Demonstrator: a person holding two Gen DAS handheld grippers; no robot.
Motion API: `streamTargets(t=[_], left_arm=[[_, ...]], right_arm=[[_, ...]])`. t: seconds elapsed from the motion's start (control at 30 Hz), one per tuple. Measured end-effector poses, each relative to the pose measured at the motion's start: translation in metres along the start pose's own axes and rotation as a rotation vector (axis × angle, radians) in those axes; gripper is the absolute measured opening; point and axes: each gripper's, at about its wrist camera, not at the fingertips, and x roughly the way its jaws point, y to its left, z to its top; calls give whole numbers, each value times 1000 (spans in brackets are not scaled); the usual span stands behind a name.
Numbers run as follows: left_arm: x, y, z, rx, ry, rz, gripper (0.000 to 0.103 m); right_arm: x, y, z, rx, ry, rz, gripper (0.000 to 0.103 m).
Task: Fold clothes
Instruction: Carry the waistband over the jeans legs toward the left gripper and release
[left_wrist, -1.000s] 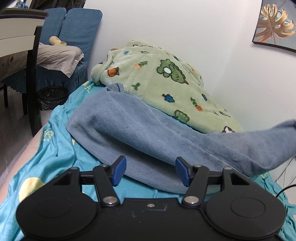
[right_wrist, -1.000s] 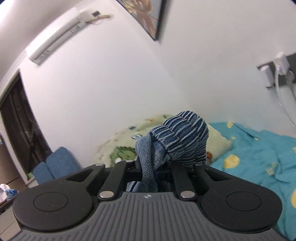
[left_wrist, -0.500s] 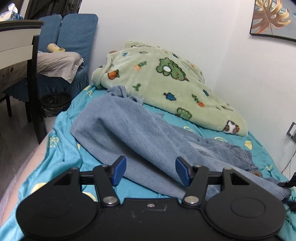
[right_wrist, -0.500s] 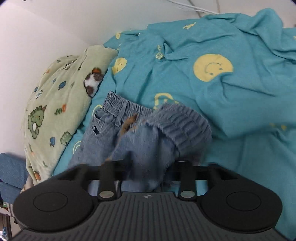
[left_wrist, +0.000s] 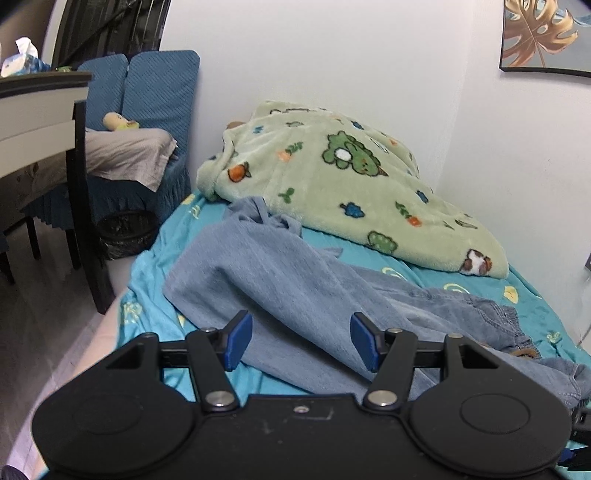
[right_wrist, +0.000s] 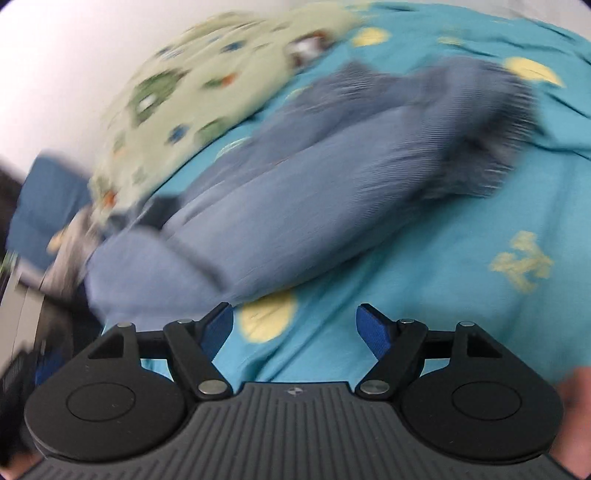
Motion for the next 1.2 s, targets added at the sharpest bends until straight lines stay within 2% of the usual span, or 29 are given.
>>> streamTargets(t=[0.13,0.2,0.4,0.5,0.6,0.67,0.73,0.77,0.83,0.87,0.9,0.93,1.0,1.07,1.13,1.2], left_arm=[[1,11,9,-8,-37,21,56],[7,13,10,36,-53,77,56],[13,32,10,15,-24,96,56],[14,42,11,-16,-22,92,56],[16,58,15,-82,-44,78,56],[16,69,17,-134,-72,65,56],[15,79,20,-163,-93,73,56],[16,83,20,-173,-98,84,56],[17,91,20,-197,-89,99,56],[17,95,20,-213,-85,101,56],[17,99,21,-231,-83,101,56],[14,102,22,-240,-93,108,56],[5,105,25,-247,-132,131,56],[-2,108,28,-246,-162,142,57],[-8,111,30,-256,-174,140,58],[-10,114,32,-272,-163,104,59]], right_arm=[[17,39,3,-210,-7,126,77],[31,61,13,-306,-23,173,77],[108,119,68,-408,7,337,78],[155,146,93,-449,8,346,78],[188,168,99,-490,27,317,78],[209,182,101,-486,61,310,78],[219,189,98,-467,56,311,75],[221,191,96,-452,67,325,72],[225,195,90,-438,111,347,57],[226,198,85,-446,139,349,42],[224,201,79,-478,148,345,33],[216,204,72,-529,125,345,16],[194,211,57,-639,58,352,10],[171,221,38,-745,2,378,9],[147,232,17,-864,-42,408,9],[123,242,-11,-1012,-62,436,9]])
